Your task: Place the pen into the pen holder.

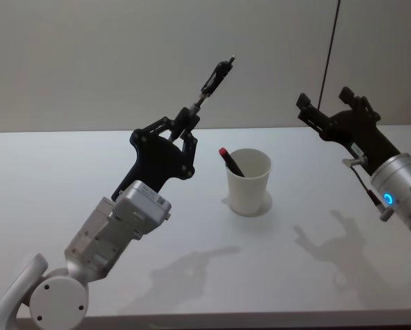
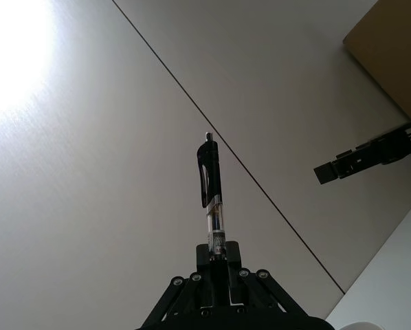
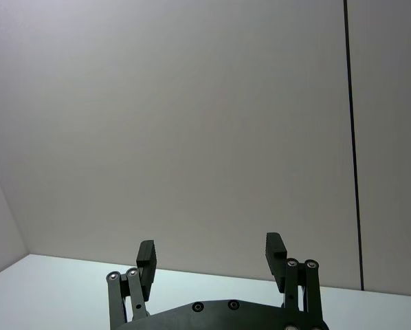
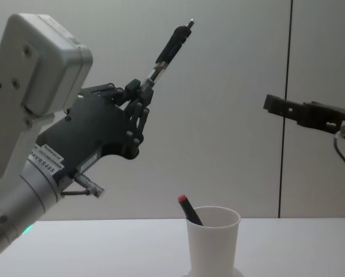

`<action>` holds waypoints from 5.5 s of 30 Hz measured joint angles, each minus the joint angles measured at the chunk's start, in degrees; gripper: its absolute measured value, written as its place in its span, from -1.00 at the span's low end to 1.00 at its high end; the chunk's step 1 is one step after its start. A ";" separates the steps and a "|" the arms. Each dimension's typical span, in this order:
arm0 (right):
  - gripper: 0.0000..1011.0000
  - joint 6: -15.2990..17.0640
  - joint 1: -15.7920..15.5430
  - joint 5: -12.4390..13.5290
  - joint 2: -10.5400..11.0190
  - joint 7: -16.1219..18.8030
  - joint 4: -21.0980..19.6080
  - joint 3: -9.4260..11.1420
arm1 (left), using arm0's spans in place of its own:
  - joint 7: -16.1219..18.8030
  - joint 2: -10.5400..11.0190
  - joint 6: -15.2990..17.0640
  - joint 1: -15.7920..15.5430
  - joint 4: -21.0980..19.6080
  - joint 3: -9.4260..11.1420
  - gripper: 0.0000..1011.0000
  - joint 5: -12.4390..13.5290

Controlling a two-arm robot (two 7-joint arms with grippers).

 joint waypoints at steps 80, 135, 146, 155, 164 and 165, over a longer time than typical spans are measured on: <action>0.98 1.53 6.96 11.39 -1.20 25.40 5.68 -3.87 | 0.00 0.00 0.01 0.00 0.00 0.00 -0.73 0.00; 0.12 6.81 10.39 13.63 -3.54 20.26 6.34 -8.62 | 0.01 0.00 0.00 0.00 0.00 0.00 -0.73 0.00; -0.56 6.89 10.83 13.63 -3.81 18.77 6.61 -9.21 | 0.00 0.00 0.01 0.00 0.00 0.00 -0.73 0.01; -0.70 6.88 10.95 13.78 -3.86 17.86 6.47 -9.67 | 0.01 0.00 0.05 0.00 0.00 0.00 -0.73 0.01; -0.70 6.78 10.96 13.89 -3.76 17.06 6.09 -10.06 | 0.02 0.00 0.05 0.00 -0.01 0.00 -0.73 -0.01; -0.70 6.77 10.96 13.90 -3.75 16.99 6.06 -10.09 | 0.03 0.00 0.04 0.00 -0.01 0.00 -0.73 -0.01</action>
